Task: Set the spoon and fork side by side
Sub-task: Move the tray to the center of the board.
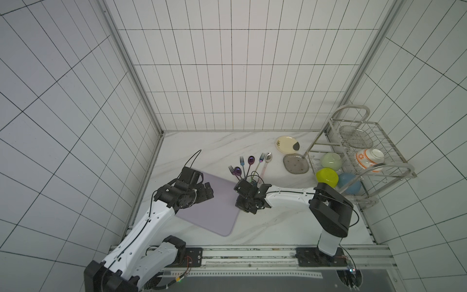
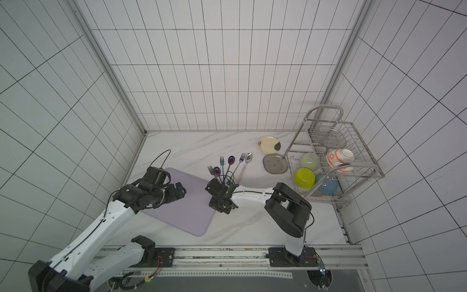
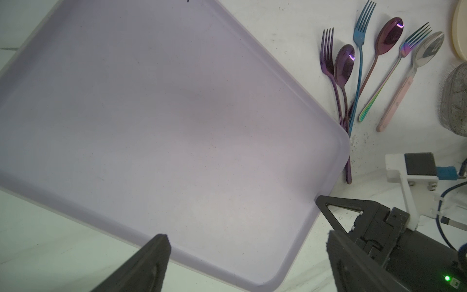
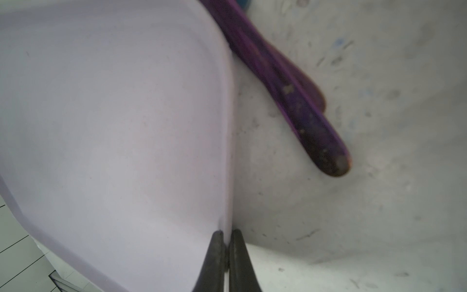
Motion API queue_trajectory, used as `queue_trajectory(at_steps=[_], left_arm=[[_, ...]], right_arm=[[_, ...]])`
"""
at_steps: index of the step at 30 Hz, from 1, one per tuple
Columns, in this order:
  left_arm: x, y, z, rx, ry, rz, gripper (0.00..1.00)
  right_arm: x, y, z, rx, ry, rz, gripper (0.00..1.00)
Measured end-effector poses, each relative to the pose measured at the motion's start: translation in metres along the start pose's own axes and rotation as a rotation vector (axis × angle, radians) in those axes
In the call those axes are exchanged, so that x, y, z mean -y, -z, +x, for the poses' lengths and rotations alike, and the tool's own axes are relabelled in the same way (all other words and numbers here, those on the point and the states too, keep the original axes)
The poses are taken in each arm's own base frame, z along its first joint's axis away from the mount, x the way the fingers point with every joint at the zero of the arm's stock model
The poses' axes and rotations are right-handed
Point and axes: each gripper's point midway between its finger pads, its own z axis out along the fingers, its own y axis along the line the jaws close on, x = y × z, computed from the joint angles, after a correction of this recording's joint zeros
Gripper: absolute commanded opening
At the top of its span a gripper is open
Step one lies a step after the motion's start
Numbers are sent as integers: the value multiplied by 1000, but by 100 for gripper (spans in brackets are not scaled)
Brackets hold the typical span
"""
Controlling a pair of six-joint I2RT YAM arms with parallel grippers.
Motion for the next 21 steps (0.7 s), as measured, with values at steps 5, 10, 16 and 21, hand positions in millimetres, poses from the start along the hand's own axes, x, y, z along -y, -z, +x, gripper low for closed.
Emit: queue_trajectory(at_steps=[5, 10, 16, 21], left_arm=[[2, 5, -1, 20, -7, 17, 98], [3, 8, -2, 32, -10, 29, 98], [3, 8, -3, 33, -11, 32, 98], [4, 9, -2, 32, -11, 36, 98]], right_arm=[[16, 16, -13, 35, 44, 56, 0], [20, 48, -28, 53, 114, 43, 0], [51, 75, -44, 15, 202, 15, 0], [104, 88, -48, -32, 243, 37, 0]])
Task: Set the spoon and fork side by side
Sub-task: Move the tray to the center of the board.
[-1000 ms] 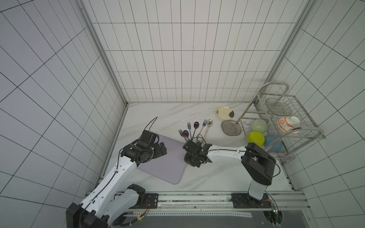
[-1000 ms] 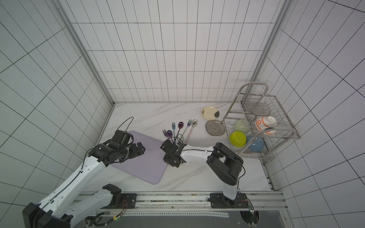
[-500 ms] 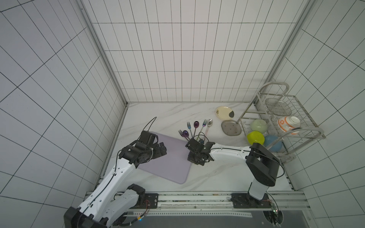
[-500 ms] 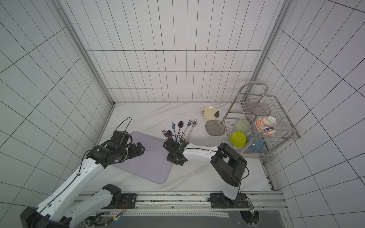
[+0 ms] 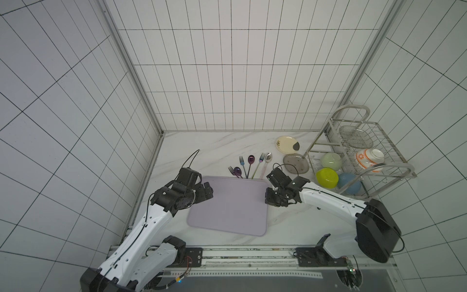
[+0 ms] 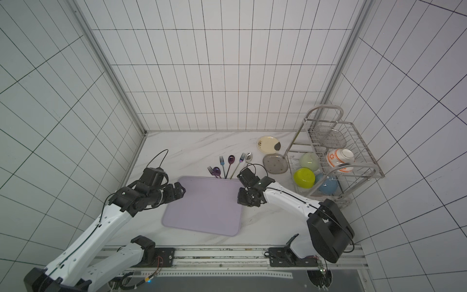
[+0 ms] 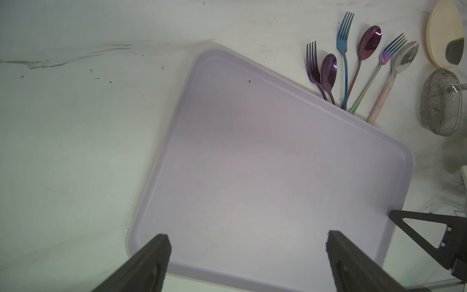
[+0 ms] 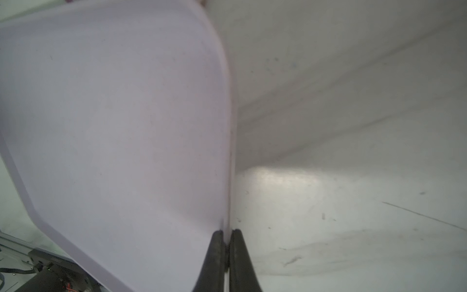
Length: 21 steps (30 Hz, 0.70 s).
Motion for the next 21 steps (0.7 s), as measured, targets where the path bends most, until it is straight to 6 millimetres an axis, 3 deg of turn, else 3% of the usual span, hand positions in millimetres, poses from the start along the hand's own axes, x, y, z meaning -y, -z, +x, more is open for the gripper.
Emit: queue_trajectory(at_steps=[7, 21], left_arm=[[1, -1, 1, -10, 3, 4, 98], [6, -8, 3, -33, 8, 13, 98]], right_arm=[[44, 7, 9, -33, 65, -18, 0], [80, -4, -6, -61, 109, -46, 0]])
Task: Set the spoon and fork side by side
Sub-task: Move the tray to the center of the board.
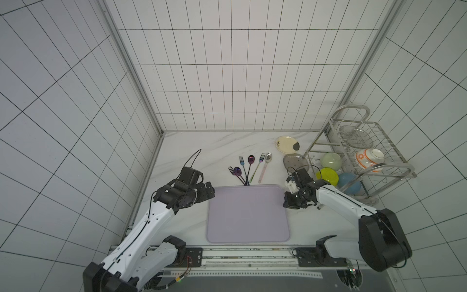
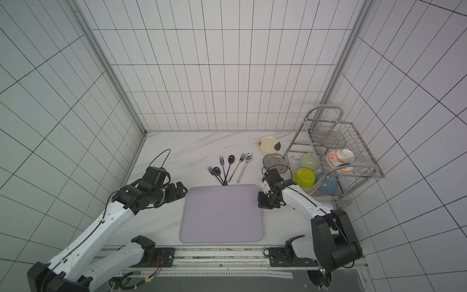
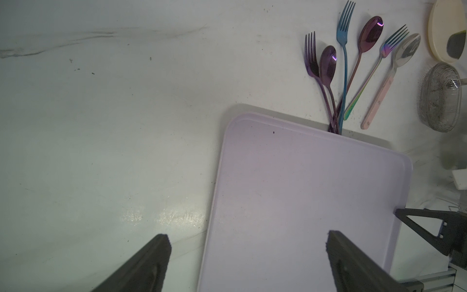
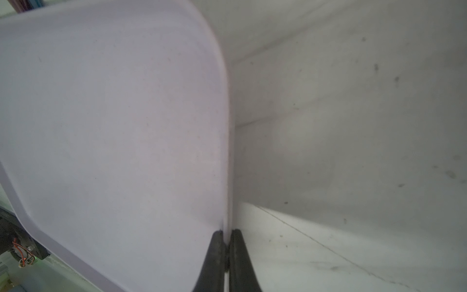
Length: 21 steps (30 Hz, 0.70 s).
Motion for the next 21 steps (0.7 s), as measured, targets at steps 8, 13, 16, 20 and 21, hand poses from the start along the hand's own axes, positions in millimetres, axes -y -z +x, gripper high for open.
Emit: queue_trajectory(at_steps=[8, 13, 16, 20, 21], left_arm=[[5, -3, 1, -5, -5, 7, 98], [6, -6, 3, -13, -8, 1, 98], [7, -9, 6, -21, -7, -11, 98], [14, -18, 12, -36, -13, -31, 98], [17, -21, 14, -42, -15, -39, 98]], right_arm=[[6, -13, -1, -36, 7, -13, 18], [5, -14, -2, -37, 14, -18, 32], [4, -10, -6, -25, 13, -9, 42], [1, 14, -19, 49, 11, 20, 51], [0, 23, -24, 76, 7, 32, 51]])
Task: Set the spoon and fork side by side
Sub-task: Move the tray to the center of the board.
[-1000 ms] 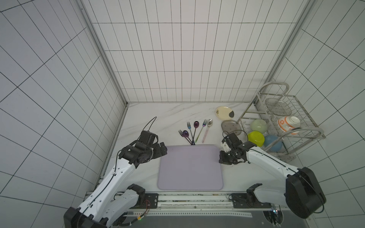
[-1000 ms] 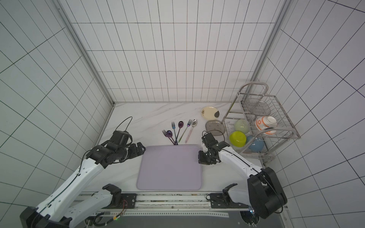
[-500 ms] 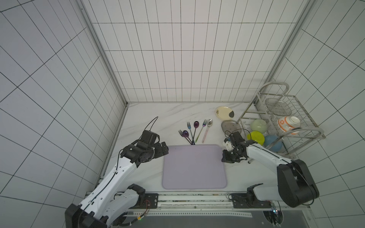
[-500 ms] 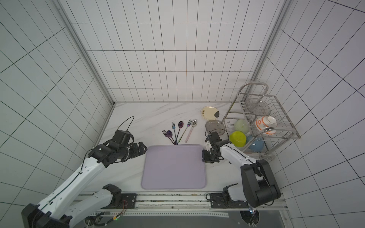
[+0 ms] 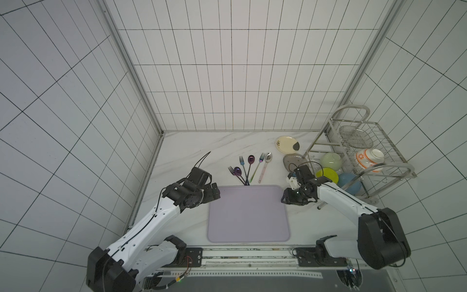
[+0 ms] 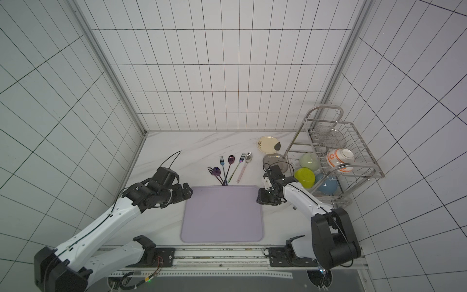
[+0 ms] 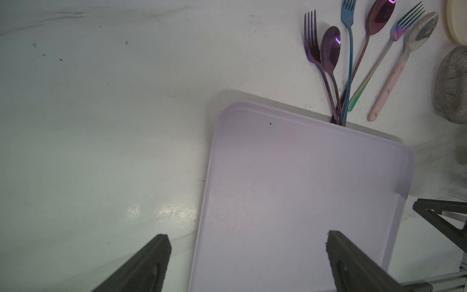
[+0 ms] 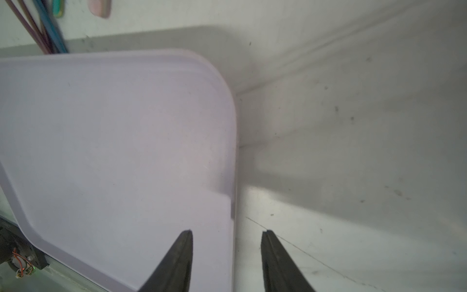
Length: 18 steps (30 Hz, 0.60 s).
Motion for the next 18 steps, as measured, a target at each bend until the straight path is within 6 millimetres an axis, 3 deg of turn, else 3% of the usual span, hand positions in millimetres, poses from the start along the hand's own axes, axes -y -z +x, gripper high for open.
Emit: queue_trajectory(at_steps=[3, 7, 13, 18], left_arm=[[15, -10, 2, -17, 2, -32, 94], [53, -32, -7, -27, 49, -67, 78], [98, -79, -29, -29, 161, -131, 66], [117, -121, -47, -41, 234, -192, 54]], right_arm=[[-2, 26, -13, 76, -2, 28, 51], [-1, 52, -15, 134, -11, 61, 47], [1, 63, -2, 131, -16, 71, 43], [1, 64, 4, 133, -23, 60, 42]])
